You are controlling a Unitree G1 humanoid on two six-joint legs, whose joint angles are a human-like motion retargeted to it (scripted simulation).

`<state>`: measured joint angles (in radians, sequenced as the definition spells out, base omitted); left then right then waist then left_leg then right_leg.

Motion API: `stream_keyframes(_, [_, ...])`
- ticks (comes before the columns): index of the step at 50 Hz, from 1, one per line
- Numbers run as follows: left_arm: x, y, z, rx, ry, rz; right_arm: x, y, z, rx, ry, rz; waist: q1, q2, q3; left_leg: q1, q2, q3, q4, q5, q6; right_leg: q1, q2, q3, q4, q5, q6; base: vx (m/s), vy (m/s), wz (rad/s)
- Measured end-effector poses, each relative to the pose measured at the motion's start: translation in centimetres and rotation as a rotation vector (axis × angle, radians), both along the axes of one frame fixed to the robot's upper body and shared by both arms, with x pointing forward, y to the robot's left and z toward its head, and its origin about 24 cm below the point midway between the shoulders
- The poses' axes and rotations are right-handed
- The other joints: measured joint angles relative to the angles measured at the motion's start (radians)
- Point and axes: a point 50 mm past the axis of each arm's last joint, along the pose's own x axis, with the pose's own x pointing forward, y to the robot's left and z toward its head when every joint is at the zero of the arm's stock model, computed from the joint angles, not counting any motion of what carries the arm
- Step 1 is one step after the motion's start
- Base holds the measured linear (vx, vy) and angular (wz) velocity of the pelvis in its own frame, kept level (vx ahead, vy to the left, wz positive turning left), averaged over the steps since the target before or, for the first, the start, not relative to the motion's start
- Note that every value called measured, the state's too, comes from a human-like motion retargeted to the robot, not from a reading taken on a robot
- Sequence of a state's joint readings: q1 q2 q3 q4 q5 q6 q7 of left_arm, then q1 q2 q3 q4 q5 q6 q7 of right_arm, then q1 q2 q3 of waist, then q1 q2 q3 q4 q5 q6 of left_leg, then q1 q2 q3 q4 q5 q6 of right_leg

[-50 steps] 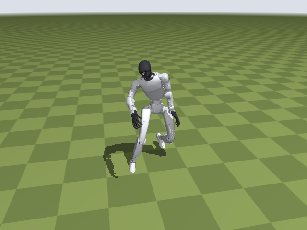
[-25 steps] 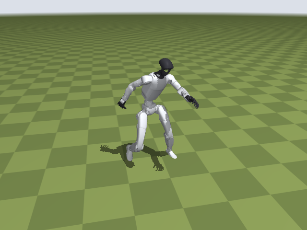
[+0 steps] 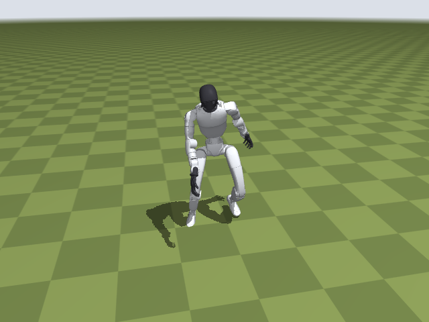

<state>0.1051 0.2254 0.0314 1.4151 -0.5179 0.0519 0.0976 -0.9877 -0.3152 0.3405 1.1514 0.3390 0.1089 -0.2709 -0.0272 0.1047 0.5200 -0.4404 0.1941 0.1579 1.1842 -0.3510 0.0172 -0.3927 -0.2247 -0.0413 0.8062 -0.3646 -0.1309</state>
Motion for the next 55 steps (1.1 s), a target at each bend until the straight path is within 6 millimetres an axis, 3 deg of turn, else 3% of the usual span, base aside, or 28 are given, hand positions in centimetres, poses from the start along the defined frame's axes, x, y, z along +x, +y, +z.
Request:
stream_keyframes(2, [1.2, 1.5, 0.4, 0.04, 0.022, -0.145, -0.7, 0.2, -1.7, 0.043, 0.021, 0.052, 0.049, -0.047, 0.0, -0.008, -0.02, -0.014, -0.149, 0.02, -0.017, 0.065, -0.03, -0.018, -0.006, 0.038, 0.01, 0.79, 0.08, 0.31])
stream_keyframes(5, [4.8, 5.3, 1.9, 0.174, 0.035, -0.397, -3.2, -0.6, -5.8, 0.118, 0.078, 0.113, 0.14, -0.146, 0.0, 0.06, -0.064, -0.032, -0.539, 0.049, -0.035, 0.153, -0.092, -0.053, 0.026, 0.106, 0.039, 0.85, 0.06, 0.48])
stream_keyframes(8, [10.0, 9.4, 4.7, 0.335, -0.002, -0.613, -7.7, -2.1, -11.4, 0.179, 0.219, 0.121, 0.249, -0.211, -0.001, 0.178, -0.079, -0.161, -0.914, 0.251, -0.083, 0.224, -0.112, -0.117, 0.14, 0.131, 0.003, 0.91, 0.04, 0.51])
stream_keyframes(10, [14.3, 11.2, 7.2, 0.446, -0.064, -0.706, -11.6, -3.3, -15.2, 0.206, 0.364, 0.123, 0.308, -0.271, 0.0, 0.19, -0.123, -0.237, -0.852, 0.237, -0.043, 0.223, -0.159, -0.139, 0.284, 0.154, -0.055, 0.9, 0.01, 0.89])
stream_keyframes(11, [16.8, 11.5, 8.5, 0.503, -0.111, -0.739, -13.7, -3.9, -16.8, 0.194, 0.442, 0.12, 0.329, -0.299, 0.0, 0.181, -0.142, -0.247, -0.778, 0.174, -0.025, 0.204, -0.176, -0.135, 0.365, 0.153, -0.062, 0.88, -0.03, 1.08])
stream_keyframes(13, [21.8, 11.4, 11.4, 0.63, -0.213, -0.793, -18.0, -5.0, -19.6, 0.124, 0.585, 0.109, 0.371, -0.336, 0.0, 0.161, -0.164, -0.271, -0.654, 0.067, -0.004, 0.157, -0.185, -0.132, 0.512, 0.113, -0.058, 0.84, -0.09, 1.08])
stream_keyframes(16, [28.7, 8.7, 15.7, 0.823, -0.381, -0.803, -23.3, -6.0, -22.1, -0.126, 0.741, 0.095, 0.406, -0.33, 0.0, 0.17, -0.15, -0.317, -0.578, -0.022, 0.014, 0.091, -0.227, -0.224, 0.636, 0.02, -0.077, 0.79, -0.17, 0.9])
stream_keyframes(18, [31.6, 6.2, 17.6, 0.874, -0.514, -0.741, -25.5, -6.3, -22.9, -0.276, 0.798, 0.096, 0.389, -0.303, 0.0, 0.218, -0.123, -0.349, -0.588, -0.045, 0.014, 0.052, -0.238, -0.263, 0.646, -0.004, -0.08, 0.77, -0.25, 0.73])
stream_keyframes(20, [33.2, 3.9, 18.5, 0.812, -0.664, -0.646, -26.7, -6.3, -23.3, -0.329, 0.822, 0.091, 0.346, -0.267, 0.0, 0.291, -0.079, -0.368, -0.625, -0.052, -0.013, 0.016, -0.215, -0.254, 0.594, -0.021, -0.042, 0.78, -0.29, 0.45])
stream_keyframes(22, [33.7, 2.1, 18.4, 0.667, -0.799, -0.55, -26.9, -6.2, -23.5, -0.267, 0.836, 0.082, 0.281, -0.222, 0.0, 0.382, -0.028, -0.356, -0.672, -0.039, -0.032, -0.002, -0.207, -0.24, 0.489, -0.039, -0.016, 0.78, -0.31, 0.06])
stream_keyframes(25, [33.3, 0.1, 17.1, 0.47, -0.918, -0.494, -26.4, -7.2, -23.2, -0.109, 0.865, 0.081, 0.15, -0.135, -0.003, 0.501, 0.054, -0.295, -0.699, -0.037, -0.069, 0.005, -0.173, -0.202, 0.183, -0.002, 0.08, 0.8, -0.31, -0.07])
stream_keyframes(27, [32.1, -0.9, 15.9, 0.399, -0.946, -0.532, -25.7, -9.1, -22.5, -0.035, 0.884, 0.081, 0.039, -0.077, -0.009, 0.538, 0.09, -0.229, -0.625, -0.075, -0.055, 0.031, -0.135, -0.115, -0.017, 0.113, 0.153, 0.84, -0.3, -0.09])
stream_keyframes(29, [30.7, -1.5, 15.0, 0.362, -0.964, -0.615, -24.2, -11.7, -20.9, -0.029, 0.876, 0.091, -0.069, -0.01, -0.008, 0.529, 0.114, -0.186, -0.47, -0.131, -0.017, 0.034, -0.105, -0.051, 0.021, 0.085, 0.163, 0.83, -0.25, -0.37])
stream_keyframes(33, [27.7, -1.8, 14.9, 0.427, -0.999, -0.866, -18.5, -17.4, -14.5, -0.317, 0.743, 0.025, -0.252, 0.163, 0.0, 0.358, 0.076, -0.216, -0.055, -0.164, 0.022, -0.034, -0.062, -0.033, 0.212, -0.073, 0.133, 0.74, -0.09, -0.8])
stream_keyframes(36, [25.9, -1.5, 14.8, 0.484, -0.974, -1.049, -14.5, -20.5, -8.6, -0.671, 0.549, -0.279, -0.274, 0.267, 0.0, 0.216, -0.001, -0.152, 0.116, -0.158, 0.007, -0.108, -0.034, 0.017, 0.252, -0.106, 0.089, 0.64, 0.09, -1.46])
stream_keyframes(38, [25.0, -1.0, 14.5, 0.459, -0.935, -1.106, -13.1, -21.1, -5.6, -0.739, 0.401, -0.545, -0.239, 0.296, 0.0, 0.133, -0.033, -0.064, 0.156, -0.157, -0.004, -0.122, -0.027, 0.062, 0.231, -0.11, 0.071, 0.64, 0.18, -1.4])
stream_keyframes(40, [24.4, 0.0, 13.9, 0.412, -0.873, -1.125, -11.9, -20.6, -4.4, -0.546, 0.282, -0.713, -0.199, 0.291, 0.0, 0.056, -0.025, 0.027, 0.162, -0.157, -0.002, -0.096, -0.043, 0.09, 0.186, -0.101, 0.061, 0.64, 0.2, -0.73])
stream_keyframes(41, [24.1, 0.6, 13.7, 0.406, -0.832, -1.141, -11.4, -19.9, -4.7, -0.367, 0.243, -0.72, -0.183, 0.275, 0.0, 0.022, -0.018, 0.052, 0.149, -0.157, -0.002, -0.066, -0.062, 0.091, 0.162, -0.089, 0.059, 0.65, 0.21, -0.17])
stream_keyframes(43, [24.0, 2.2, 13.5, 0.426, -0.743, -1.192, -10.9, -18.6, -6.1, -0.043, 0.196, -0.662, -0.147, 0.227, 0.0, -0.037, -0.019, 0.066, 0.094, -0.145, -0.009, 0.004, -0.11, 0.078, 0.119, -0.057, 0.051, 0.67, 0.2, 0.31])
stream_keyframes(45, [24.5, 4.0, 13.8, 0.48, -0.657, -1.249, -11.3, -17.3, -8.2, 0.107, 0.218, -0.507, -0.104, 0.161, 0.0, -0.08, -0.046, 0.03, -0.012, -0.112, -0.021, 0.087, -0.169, 0.053, 0.089, -0.016, 0.048, 0.7, 0.18, 0.71])
stream_keyframes(47, [26.0, 5.8, 14.7, 0.523, -0.604, -1.235, -12.5, -15.9, -10.4, 0.015, 0.32, -0.293, -0.05, 0.076, 0.0, -0.095, -0.086, -0.021, -0.185, -0.074, -0.017, 0.166, -0.231, 0.04, 0.076, 0.031, 0.063, 0.74, 0.16, 0.98])
stream_keyframes(50, [29.1, 8.5, 17.2, 0.554, -0.585, -1.02, -15.0, -13.8, -13.6, -0.246, 0.515, 0.005, 0.069, -0.055, 0.0, -0.047, -0.121, -0.079, -0.576, 0.058, -0.009, 0.234, -0.306, 0.044, 0.131, 0.101, 0.057, 0.79, 0.12, 0.66])
stream_keyframes(52, [31.2, 10.3, 20.1, 0.616, -0.605, -0.806, -16.2, -12.0, -15.0, -0.341, 0.592, 0.159, 0.173, -0.11, 0.0, 0.011, -0.14, -0.201, -0.745, 0.253, -0.07, 0.216, -0.312, 0.057, 0.254, 0.131, -0.015, 0.86, 0.1, -0.02])
stream_keyframes(53, [32.1, 11.1, 22.0, 0.671, -0.625, -0.702, -16.4, -11.0, -15.3, -0.366, 0.604, 0.228, 0.214, -0.141, 0.0, 0.023, -0.157, -0.244, -0.735, 0.282, -0.088, 0.196, -0.314, 0.07, 0.328, 0.137, -0.049, 0.86, 0.08, 0.14])
stream_keyframes(55, [33.6, 12.5, 26.3, 0.817, -0.682, -0.514, -15.9, -8.6, -15.0, -0.397, 0.557, 0.337, 0.258, -0.214, 0.0, 0.008, -0.185, -0.252, -0.617, 0.2, -0.078, 0.155, -0.274, 0.119, 0.472, 0.103, -0.056, 0.83, 0.03, 0.55])
